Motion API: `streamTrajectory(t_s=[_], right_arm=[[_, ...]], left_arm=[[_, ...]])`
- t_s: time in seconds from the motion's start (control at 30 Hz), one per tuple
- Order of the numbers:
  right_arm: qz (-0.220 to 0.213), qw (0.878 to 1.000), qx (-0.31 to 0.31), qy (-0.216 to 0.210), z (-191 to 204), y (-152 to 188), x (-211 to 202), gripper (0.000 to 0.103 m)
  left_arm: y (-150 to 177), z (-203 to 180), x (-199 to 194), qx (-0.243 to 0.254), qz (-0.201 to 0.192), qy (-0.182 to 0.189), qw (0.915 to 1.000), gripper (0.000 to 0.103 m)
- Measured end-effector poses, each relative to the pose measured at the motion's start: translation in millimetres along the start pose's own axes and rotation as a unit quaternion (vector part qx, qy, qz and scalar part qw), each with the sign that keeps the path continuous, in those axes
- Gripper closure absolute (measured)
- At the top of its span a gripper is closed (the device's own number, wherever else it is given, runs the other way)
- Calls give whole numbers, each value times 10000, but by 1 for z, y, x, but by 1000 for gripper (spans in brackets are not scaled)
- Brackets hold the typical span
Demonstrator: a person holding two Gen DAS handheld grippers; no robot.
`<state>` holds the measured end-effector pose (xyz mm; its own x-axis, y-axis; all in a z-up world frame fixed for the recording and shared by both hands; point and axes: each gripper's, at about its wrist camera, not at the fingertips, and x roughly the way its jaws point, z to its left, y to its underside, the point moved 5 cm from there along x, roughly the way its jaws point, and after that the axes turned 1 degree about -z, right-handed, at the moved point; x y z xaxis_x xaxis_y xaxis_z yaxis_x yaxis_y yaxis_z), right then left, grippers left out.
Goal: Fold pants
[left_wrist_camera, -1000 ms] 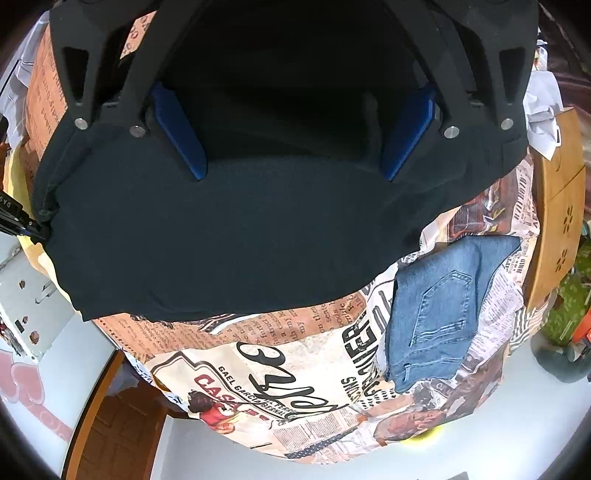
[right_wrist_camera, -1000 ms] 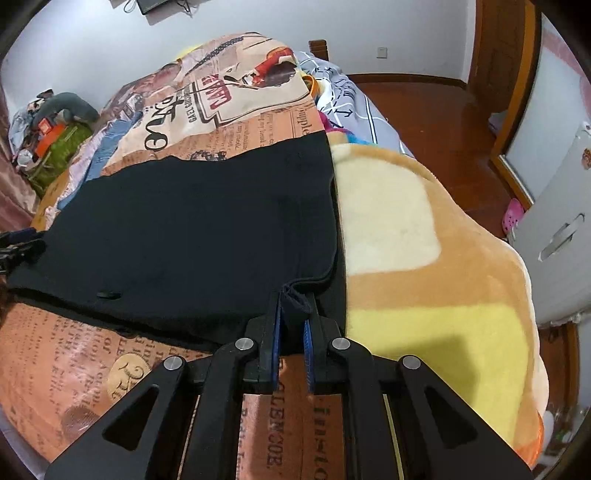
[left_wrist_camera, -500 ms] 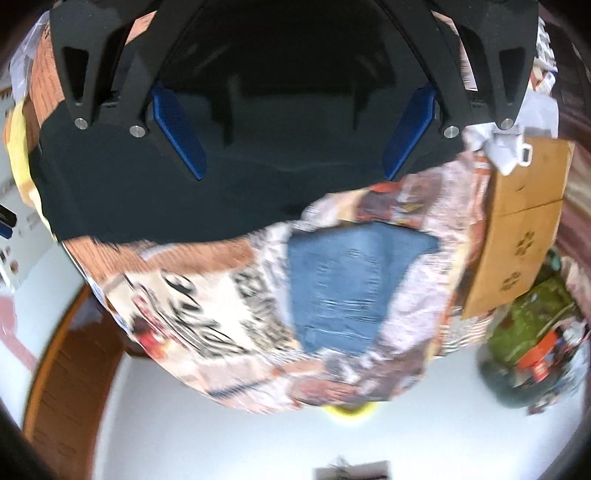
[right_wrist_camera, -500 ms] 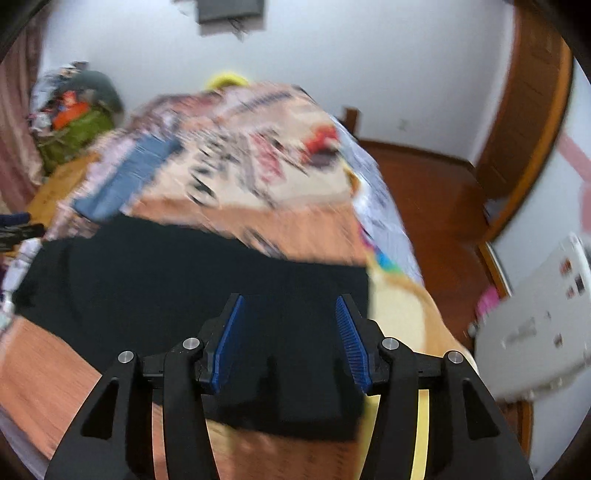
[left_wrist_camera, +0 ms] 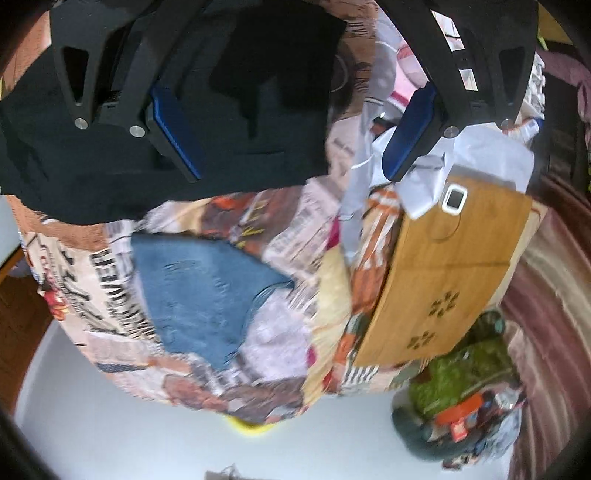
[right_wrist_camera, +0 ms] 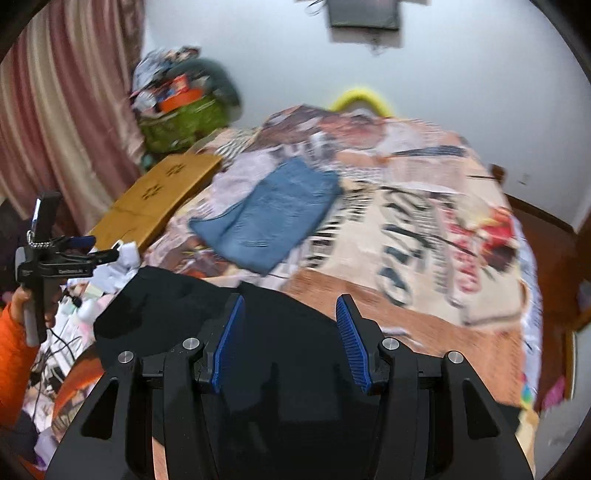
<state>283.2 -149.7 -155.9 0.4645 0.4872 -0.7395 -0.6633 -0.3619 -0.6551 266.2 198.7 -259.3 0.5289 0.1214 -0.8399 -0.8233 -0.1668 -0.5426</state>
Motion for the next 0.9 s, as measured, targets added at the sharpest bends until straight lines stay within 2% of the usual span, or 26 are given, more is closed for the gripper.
streamTrajectory(t_s=[0.17,0.33,0.47,0.63,0.67,0.7,0.77,0.83,0.9], right_arm=[[558,9977,-284,-274,25,-12,60,55],[1240,9906,-419,-407,40,-13,125,55],[1684,9831,-598,-395,45,-10,164,55],[2110,9720,-930,-447,57,-2,198,56],[2228,9688,-980,-478,59,1,204,56],[2328,9656,-1043,-501,62,5,209,59],[2511,9594,-1206,-440,66,12,221,79],[2694,9535,-1294,-395,69,21,229,86],[2641,9543,-1351,-364,71,24,230,92]], left_arm=[[16,18,36,-176,410,77,9990,6],[27,14,66,-211,686,285,9970,8],[28,4,88,-243,920,528,9941,29],[28,-9,95,-205,895,803,9925,39],[29,-11,94,-178,867,880,9922,46],[29,-13,94,-156,853,907,9921,48],[30,-16,91,-38,782,860,9932,51],[31,-17,88,61,722,797,9942,58],[31,-17,83,66,666,873,9939,73]])
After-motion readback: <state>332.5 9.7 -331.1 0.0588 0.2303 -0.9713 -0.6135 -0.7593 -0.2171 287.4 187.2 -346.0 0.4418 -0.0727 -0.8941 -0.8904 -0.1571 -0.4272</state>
